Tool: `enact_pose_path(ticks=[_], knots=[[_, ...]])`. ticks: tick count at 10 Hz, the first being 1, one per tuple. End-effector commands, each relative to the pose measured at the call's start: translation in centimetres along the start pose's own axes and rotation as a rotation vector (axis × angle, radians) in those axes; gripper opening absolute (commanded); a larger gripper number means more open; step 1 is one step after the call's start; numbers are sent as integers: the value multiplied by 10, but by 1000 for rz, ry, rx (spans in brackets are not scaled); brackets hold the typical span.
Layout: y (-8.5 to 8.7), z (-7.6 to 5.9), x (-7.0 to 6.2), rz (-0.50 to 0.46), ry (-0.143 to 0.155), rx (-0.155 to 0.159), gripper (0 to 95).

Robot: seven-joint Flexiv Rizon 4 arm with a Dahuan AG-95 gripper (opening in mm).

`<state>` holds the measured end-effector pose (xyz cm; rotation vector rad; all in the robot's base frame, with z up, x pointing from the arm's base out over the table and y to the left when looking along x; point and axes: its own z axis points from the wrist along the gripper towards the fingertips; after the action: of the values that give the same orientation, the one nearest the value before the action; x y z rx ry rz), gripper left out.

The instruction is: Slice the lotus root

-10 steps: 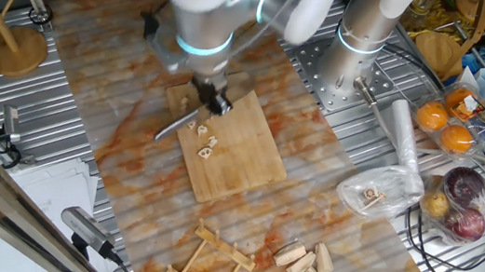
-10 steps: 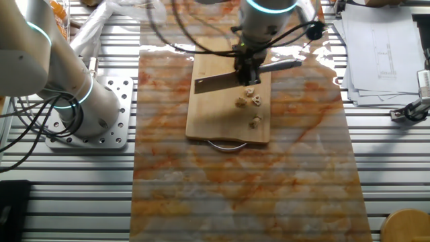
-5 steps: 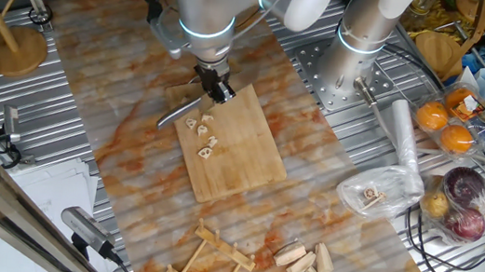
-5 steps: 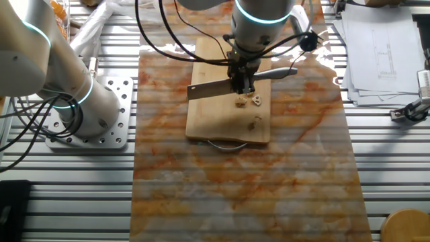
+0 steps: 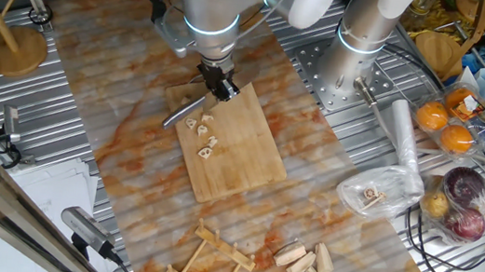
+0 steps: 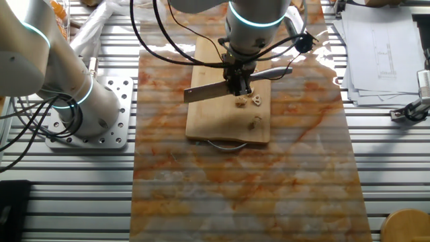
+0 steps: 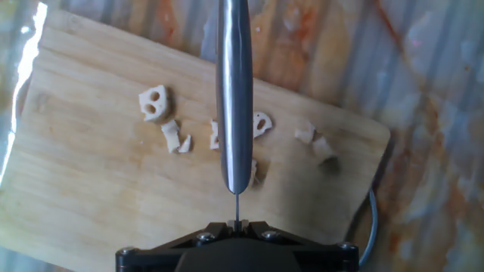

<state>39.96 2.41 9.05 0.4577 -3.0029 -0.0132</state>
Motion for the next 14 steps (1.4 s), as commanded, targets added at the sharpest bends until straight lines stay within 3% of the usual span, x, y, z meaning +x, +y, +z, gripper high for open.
enact_pose_path(ticks=[1, 11, 13, 14], knots=[[2, -2, 1, -5, 14, -7, 0], [2, -2, 1, -6, 13, -27, 0], [13, 1, -5, 44, -13, -69, 0], [21, 3, -10, 69, -16, -67, 0]])
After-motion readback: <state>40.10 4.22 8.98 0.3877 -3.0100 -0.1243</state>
